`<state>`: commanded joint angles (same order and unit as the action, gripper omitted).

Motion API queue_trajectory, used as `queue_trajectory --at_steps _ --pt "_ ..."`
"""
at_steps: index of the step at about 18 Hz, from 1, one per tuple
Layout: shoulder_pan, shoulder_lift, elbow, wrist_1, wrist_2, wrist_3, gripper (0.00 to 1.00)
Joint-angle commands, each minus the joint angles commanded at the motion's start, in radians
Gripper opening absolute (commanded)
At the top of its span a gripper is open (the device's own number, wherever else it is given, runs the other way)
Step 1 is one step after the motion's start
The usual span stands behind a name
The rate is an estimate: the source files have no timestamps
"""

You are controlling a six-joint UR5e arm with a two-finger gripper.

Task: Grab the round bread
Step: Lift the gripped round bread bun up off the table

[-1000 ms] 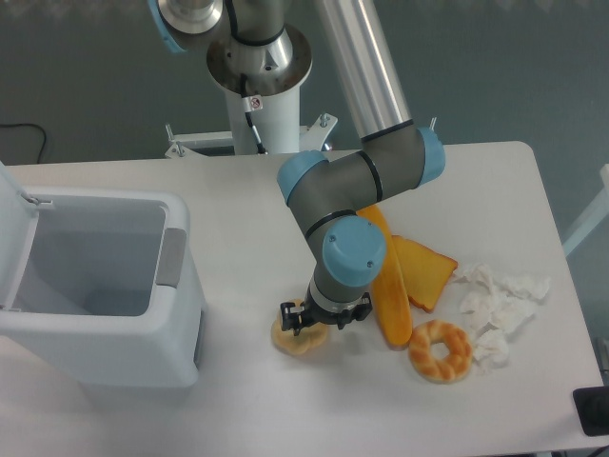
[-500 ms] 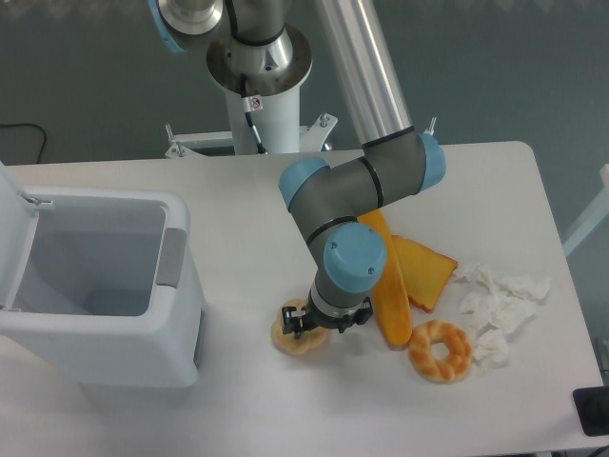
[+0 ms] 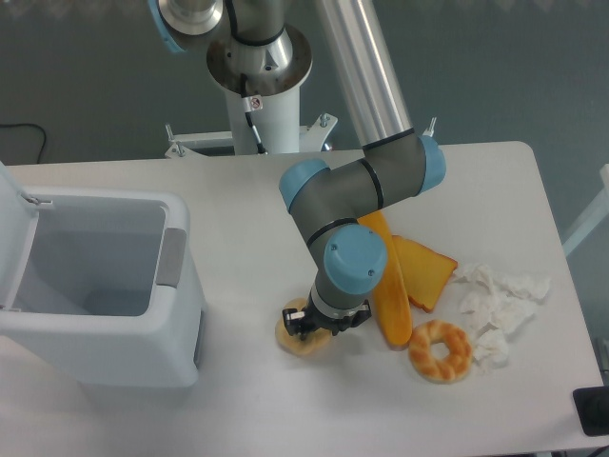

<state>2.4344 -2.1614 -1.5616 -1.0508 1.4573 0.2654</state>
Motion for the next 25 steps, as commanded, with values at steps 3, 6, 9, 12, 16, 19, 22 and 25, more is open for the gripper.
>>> queue_trajectory --at_steps 3,6,9,12,16,19,22,25 --pt "0.002 0.000 0.000 0.000 -0.005 -0.002 0.05" --pt "0.002 0.000 -0.002 0.000 -0.005 0.000 0.00" --pt "0.006 0.014 0.003 -0.005 -0.005 0.000 0.00" --pt "0.002 0.054 -0.011 -0.009 0.003 0.090 0.00" --pt "0.009 0.095 -0.011 -0.026 0.014 0.173 0.00" --pt "0.012 0.153 0.005 -0.026 0.015 0.231 0.00" --pt "0.015 0.195 0.008 -0.031 0.021 0.366 0.00" --pt "0.024 0.241 0.009 -0.032 0.020 0.523 0.00"
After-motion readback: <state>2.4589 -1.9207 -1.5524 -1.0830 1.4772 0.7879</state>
